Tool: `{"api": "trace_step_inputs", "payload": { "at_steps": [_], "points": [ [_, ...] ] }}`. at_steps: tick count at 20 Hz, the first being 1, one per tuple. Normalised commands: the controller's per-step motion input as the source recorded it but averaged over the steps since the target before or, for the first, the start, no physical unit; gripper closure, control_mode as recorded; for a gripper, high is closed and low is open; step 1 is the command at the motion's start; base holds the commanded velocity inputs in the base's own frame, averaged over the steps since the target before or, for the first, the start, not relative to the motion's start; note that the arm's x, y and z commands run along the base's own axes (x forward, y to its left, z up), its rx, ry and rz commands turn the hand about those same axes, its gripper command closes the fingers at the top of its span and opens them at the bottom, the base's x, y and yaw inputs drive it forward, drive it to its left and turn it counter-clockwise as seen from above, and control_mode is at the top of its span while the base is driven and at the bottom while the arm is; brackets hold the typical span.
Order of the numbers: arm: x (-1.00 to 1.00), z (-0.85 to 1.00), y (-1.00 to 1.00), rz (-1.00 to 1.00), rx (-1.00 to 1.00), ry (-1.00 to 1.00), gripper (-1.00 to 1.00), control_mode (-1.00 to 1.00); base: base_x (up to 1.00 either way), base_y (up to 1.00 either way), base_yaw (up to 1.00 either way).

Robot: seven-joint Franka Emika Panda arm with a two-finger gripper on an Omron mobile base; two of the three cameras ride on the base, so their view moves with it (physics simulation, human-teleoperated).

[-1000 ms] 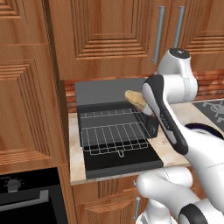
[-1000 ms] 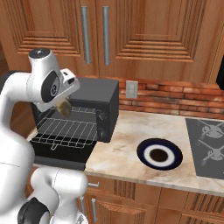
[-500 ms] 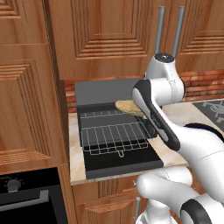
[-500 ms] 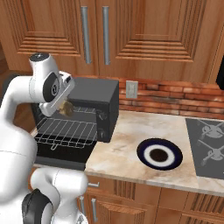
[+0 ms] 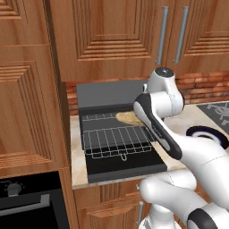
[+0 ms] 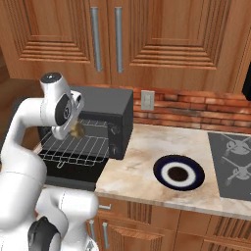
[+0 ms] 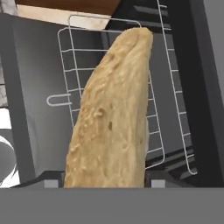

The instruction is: Pull the toaster oven rack outwards. Pick up the baguette from the plate and place it on the toaster oven rack. Close the toaster oven door fully and set the temperature to the lowest setting.

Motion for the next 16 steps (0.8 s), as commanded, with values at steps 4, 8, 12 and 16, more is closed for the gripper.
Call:
{"api": "trace_step_inputs", "payload": {
  "at_steps": [4, 8, 12, 16],
  "points": [
    [0.14, -0.20, 0.11, 0.07, 0.00, -0.10, 1.00, -1.00, 0.00, 0.00, 0.00],
    [0.12, -0.23, 0.18, 0.07, 0.00, -0.10, 1.00, -1.00, 0.00, 0.00, 0.00],
    [0.11, -0.29, 0.23, 0.07, -0.02, -0.02, 1.00, -1.00, 0.00, 0.00, 0.00],
    [0.09, -0.42, 0.15, 0.02, -0.01, 0.00, 1.00, -1.00, 0.00, 0.00, 0.00]
  ]
}}
